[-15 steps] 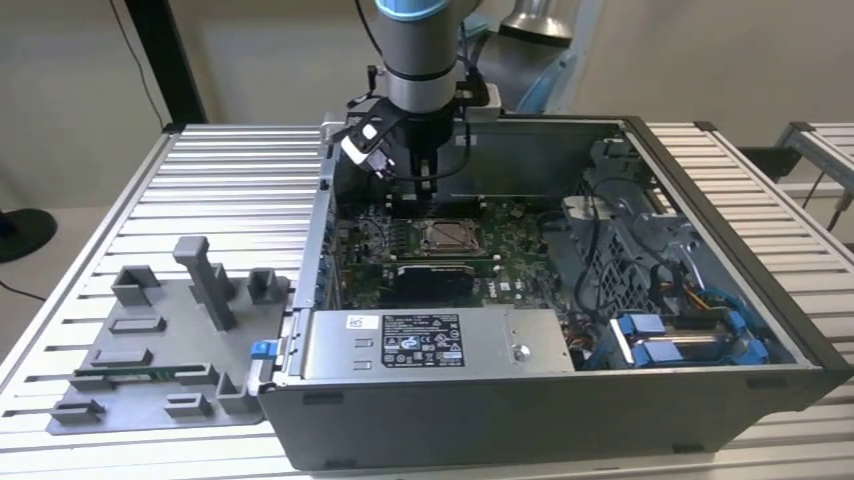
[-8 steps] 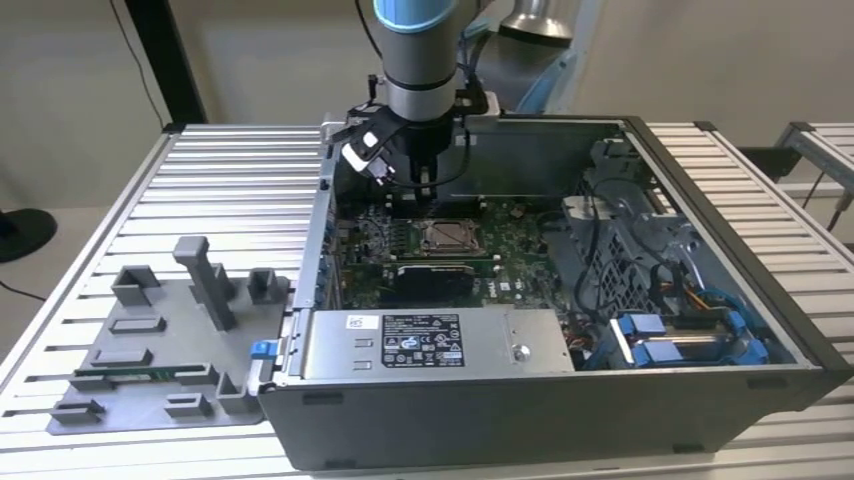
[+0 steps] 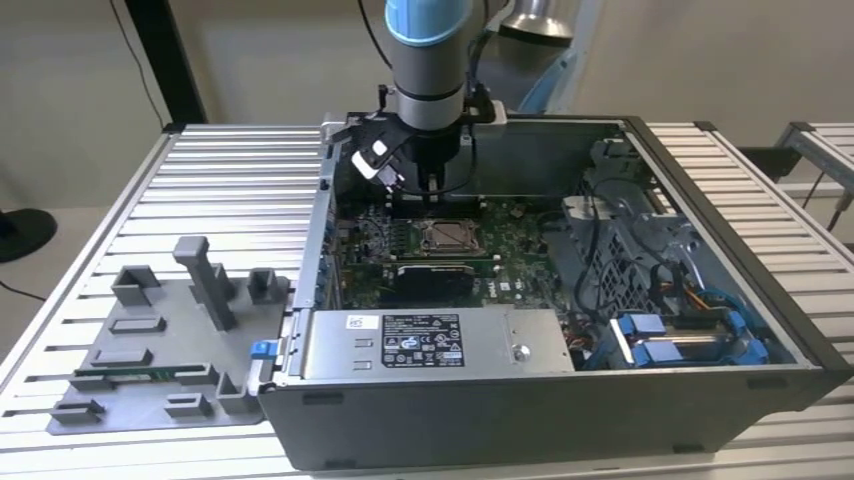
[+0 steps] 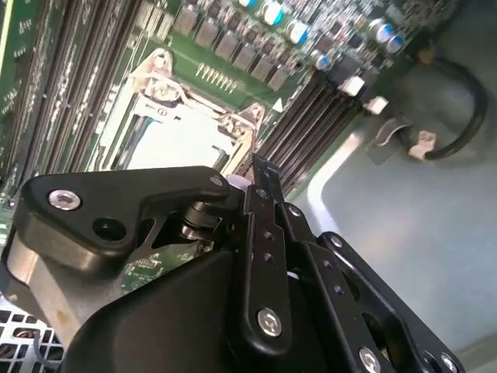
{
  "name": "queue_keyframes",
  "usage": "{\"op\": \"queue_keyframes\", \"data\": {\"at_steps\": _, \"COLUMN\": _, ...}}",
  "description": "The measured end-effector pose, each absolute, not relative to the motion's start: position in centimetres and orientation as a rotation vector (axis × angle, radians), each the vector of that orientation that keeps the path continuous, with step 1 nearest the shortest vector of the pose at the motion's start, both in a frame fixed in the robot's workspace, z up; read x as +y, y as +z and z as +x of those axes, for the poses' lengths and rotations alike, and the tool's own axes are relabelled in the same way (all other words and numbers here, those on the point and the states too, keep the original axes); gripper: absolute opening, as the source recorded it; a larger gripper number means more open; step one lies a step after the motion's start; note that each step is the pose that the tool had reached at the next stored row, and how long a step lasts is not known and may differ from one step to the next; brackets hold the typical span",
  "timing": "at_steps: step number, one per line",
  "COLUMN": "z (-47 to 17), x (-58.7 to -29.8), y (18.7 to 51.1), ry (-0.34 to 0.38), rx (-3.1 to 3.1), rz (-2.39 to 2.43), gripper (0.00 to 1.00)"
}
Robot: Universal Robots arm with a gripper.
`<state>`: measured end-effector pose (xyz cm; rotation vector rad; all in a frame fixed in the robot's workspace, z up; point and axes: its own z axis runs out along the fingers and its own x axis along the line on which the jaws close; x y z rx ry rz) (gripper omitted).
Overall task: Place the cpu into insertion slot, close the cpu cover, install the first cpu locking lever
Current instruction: 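Install the first cpu locking lever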
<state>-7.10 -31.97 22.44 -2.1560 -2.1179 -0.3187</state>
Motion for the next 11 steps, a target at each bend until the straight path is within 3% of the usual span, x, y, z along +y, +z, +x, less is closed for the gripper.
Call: {"op": "queue_keyframes", "data": {"at_steps": 11, "z": -7.01, "x": -31.91, "y": 22.38, "ry": -0.326, "rx": -2.114, "rz": -2.152, "gripper": 0.00}}
